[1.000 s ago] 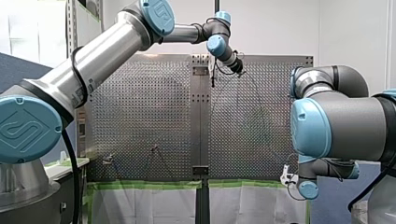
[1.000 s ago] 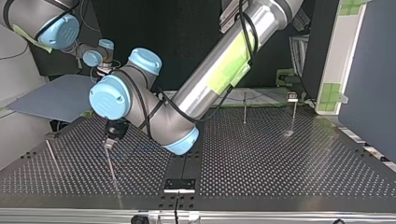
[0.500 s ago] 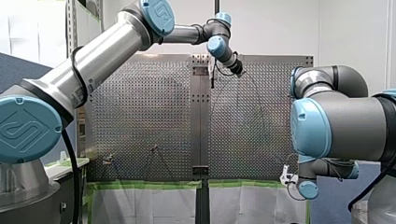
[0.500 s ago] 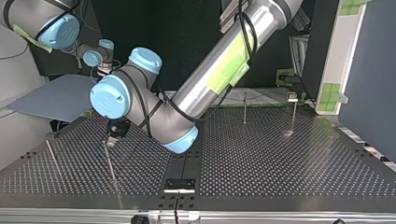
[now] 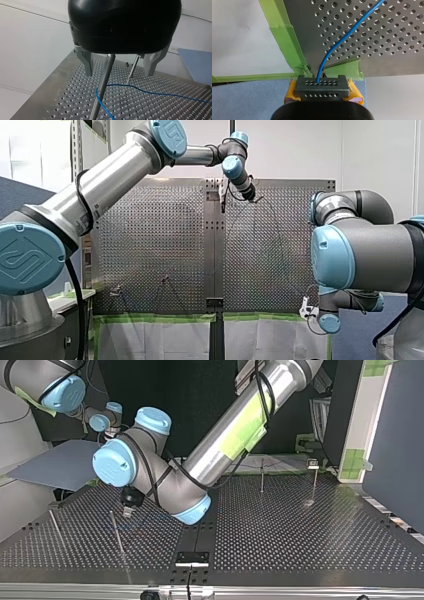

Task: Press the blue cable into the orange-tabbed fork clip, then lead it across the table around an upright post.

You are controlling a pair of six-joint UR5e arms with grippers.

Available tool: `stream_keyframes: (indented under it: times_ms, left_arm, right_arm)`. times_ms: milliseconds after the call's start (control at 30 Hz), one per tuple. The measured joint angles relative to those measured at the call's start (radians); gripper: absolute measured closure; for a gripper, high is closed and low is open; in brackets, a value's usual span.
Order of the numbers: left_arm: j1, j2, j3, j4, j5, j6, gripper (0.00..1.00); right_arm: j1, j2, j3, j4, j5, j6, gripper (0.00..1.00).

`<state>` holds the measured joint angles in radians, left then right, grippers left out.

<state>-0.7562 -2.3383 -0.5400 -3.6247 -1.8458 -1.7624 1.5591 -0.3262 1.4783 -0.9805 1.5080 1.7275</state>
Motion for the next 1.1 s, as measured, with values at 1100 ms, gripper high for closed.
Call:
stream_keyframes:
  times_ms: [1100]
  left_arm:
    - [-0.006, 0.083, -0.092, 0.01, -0.049, 0.037, 0.01]
  right_arm:
    - [0.003, 0.0, 0.0, 0.003, -0.001, -0.002, 1.0]
